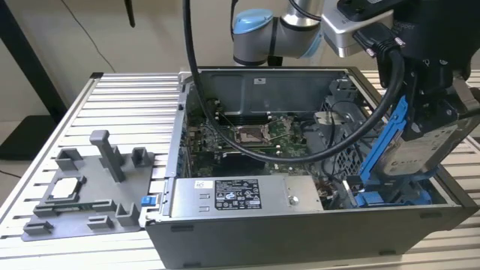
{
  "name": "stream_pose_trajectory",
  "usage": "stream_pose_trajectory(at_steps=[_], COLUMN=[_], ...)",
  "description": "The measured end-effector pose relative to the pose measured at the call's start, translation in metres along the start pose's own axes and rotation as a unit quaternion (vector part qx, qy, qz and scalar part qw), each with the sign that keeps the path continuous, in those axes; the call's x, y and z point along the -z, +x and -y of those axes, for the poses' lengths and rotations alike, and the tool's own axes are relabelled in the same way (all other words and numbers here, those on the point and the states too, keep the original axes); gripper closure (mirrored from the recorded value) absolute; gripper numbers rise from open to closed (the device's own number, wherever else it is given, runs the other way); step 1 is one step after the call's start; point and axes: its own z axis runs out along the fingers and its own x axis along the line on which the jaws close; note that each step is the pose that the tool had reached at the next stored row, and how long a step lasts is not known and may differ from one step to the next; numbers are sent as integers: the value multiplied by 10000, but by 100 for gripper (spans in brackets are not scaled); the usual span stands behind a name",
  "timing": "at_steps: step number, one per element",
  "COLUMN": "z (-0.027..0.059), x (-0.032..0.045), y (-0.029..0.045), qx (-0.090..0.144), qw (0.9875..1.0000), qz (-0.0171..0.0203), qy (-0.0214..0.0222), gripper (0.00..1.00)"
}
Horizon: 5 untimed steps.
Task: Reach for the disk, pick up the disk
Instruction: 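Pick up the disk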
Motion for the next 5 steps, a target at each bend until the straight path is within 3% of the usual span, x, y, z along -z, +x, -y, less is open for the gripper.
stream_pose_trajectory(at_steps=[5], z=[5], x=[-2], y=[0], qx=[1], qw=[10000], qz=[0], qy=[0], gripper=[100])
